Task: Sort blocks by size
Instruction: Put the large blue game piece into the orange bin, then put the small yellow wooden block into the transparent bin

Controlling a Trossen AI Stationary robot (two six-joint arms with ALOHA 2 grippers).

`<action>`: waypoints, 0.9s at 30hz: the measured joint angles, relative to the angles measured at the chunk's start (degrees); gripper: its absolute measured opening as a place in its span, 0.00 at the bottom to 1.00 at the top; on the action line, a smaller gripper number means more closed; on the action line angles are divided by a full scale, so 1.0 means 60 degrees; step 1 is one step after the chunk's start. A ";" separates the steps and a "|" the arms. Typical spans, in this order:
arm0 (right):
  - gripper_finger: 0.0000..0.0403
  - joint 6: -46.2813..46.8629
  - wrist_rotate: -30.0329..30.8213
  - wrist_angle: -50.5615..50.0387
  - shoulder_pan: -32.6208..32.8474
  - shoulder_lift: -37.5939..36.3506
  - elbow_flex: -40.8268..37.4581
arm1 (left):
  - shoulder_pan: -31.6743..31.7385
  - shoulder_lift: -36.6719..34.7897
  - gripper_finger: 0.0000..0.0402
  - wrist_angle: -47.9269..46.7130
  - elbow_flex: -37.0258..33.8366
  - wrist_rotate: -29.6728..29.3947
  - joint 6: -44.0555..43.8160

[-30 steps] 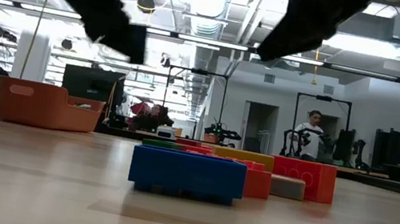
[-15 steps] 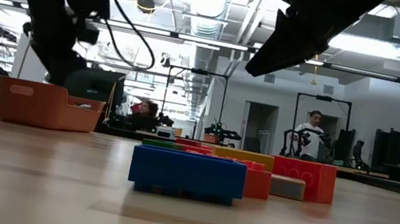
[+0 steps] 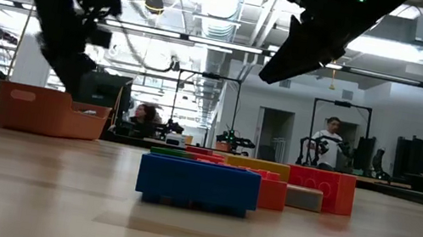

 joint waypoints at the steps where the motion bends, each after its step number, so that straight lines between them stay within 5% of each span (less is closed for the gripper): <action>1: 0.56 -0.0089 -0.0003 0.0067 -0.0001 0.0003 0.0000 | -0.0223 0.0000 0.53 0.0476 0.0007 0.0673 0.0450; 5: 0.56 -0.0233 -0.0045 0.0201 0.0020 0.0177 0.0007 | -0.1467 0.0017 0.53 0.2930 -0.0001 0.2871 0.1788; 11: 0.56 -0.0230 -0.0047 0.0057 0.0007 0.0310 0.0000 | -0.3500 0.0864 0.53 0.5845 -0.0203 0.3137 0.2165; 18: 0.56 -0.0237 -0.0044 0.0078 -0.0126 0.0251 0.0004 | -0.4548 0.3011 0.53 0.6088 0.0466 0.3592 0.1489; 27: 0.56 -0.0164 -0.0047 0.0058 0.0076 0.0248 -0.0002 | -0.4217 0.5223 0.53 0.6268 0.1552 0.2947 0.1114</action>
